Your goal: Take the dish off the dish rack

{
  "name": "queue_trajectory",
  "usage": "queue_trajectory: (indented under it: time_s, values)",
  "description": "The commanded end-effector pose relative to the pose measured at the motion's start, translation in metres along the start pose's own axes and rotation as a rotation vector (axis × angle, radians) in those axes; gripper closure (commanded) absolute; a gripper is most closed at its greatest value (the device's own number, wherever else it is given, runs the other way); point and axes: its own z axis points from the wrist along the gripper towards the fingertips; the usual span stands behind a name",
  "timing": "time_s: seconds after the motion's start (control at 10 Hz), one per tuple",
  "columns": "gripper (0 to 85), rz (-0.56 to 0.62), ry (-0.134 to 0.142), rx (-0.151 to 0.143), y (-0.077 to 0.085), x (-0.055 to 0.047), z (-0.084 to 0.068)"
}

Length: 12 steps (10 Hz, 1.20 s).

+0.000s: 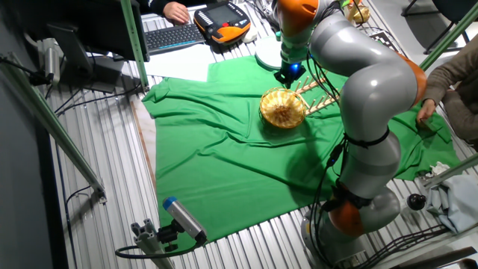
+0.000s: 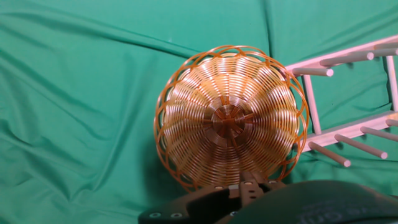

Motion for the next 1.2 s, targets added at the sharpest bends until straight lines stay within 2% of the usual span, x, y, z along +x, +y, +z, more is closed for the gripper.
queue_trajectory:
  time_s: [0.0, 0.4, 0.5, 0.7, 0.8, 0.9, 1.1]
  values:
    - [85.0, 0.000, 0.005, 0.000, 0.0000, -0.0002, 0.0001]
    - [85.0, 0.011, 0.023, -0.002, 0.0001, -0.0003, 0.0001]
    - [68.0, 0.013, 0.027, -0.003, 0.0001, -0.0002, 0.0002]
    - [68.0, 0.018, 0.030, -0.001, 0.0002, -0.0003, 0.0005]
    - [85.0, -0.013, 0.026, -0.023, 0.0006, -0.0005, 0.0017]
    - [85.0, -0.010, 0.021, -0.026, 0.0016, 0.0009, 0.0030]
    - [85.0, 0.027, 0.048, -0.029, 0.0018, 0.0016, 0.0026]
